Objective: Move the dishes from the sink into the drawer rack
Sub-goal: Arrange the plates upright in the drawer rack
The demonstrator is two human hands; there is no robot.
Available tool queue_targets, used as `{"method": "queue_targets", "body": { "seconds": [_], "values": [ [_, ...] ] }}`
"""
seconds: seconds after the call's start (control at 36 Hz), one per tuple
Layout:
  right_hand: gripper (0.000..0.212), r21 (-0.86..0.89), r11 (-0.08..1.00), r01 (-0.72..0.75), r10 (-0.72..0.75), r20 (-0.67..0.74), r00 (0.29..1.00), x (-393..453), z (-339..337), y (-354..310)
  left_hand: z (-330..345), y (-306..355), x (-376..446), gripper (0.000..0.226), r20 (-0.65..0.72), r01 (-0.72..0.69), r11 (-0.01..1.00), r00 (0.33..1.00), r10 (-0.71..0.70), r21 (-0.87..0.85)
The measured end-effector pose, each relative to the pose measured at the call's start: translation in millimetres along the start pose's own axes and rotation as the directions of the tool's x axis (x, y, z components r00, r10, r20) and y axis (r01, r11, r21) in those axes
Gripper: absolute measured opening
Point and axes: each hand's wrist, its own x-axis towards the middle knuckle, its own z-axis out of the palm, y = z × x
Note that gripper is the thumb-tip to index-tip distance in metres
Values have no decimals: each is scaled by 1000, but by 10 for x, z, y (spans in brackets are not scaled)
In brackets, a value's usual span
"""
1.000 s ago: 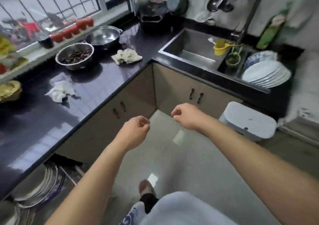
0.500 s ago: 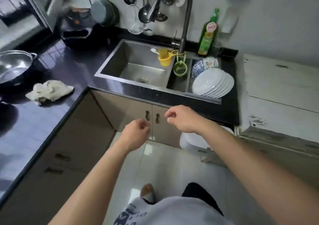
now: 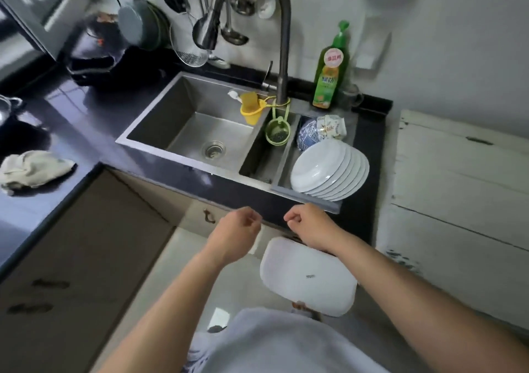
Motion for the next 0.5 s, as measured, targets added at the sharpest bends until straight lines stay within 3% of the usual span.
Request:
{"method": "queue_targets", "body": {
  "seconds": [0.14,0.25,0.31,0.39,0.5],
  "values": [
    [29,-418,887,194,-180,71,981,354,-445,352,212,276,86,19,-29,84,995,996,-86,-54],
    [52,-711,571,409,-440,156,884,820,-1035,437,300,363,46,15,-83,142,988,986,-148,-64],
    [62,-806,415,423,-425,239,873,1042,-1279,425,328,395,-1,15,-101,162,985,981,-168,-66],
    [62,-867,248,432,-278,364,889,1251,-1523,389,339,414,-15,14,-132,189,978,971,-199,-87],
    [55,-858,166,487,-283,431,857,1398,-1630,438,372,427,-46,14,-167,212,968,958,-232,-131]
  ]
}}
